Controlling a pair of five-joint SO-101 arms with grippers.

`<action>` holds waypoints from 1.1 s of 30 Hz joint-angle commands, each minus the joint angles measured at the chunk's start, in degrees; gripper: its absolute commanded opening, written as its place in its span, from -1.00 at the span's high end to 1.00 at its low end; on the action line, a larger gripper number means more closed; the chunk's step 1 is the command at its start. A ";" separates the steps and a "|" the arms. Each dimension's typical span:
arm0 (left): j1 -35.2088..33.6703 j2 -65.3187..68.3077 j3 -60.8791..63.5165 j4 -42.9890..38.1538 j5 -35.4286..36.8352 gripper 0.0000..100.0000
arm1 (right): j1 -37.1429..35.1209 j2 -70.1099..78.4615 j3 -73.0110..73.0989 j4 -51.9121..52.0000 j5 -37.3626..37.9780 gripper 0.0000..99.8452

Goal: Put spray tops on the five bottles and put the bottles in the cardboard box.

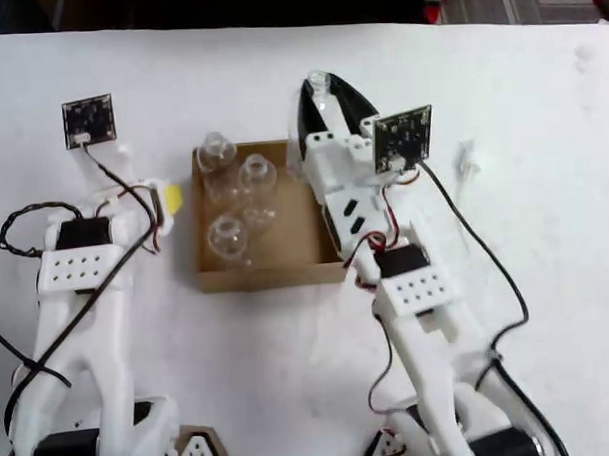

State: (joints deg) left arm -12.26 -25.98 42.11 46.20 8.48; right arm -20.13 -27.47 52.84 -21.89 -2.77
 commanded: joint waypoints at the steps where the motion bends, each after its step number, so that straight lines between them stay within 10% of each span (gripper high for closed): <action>1: 0.92 -0.40 0.00 -1.58 0.70 0.55 | 0.75 4.09 -1.05 -5.49 0.00 0.94; 33: 1.19 -0.48 -0.09 -1.58 0.70 0.55 | 0.75 34.51 -0.62 -35.21 4.40 0.94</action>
State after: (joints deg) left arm -12.18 -25.98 42.11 46.20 8.48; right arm -20.04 6.37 52.84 -53.45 -2.59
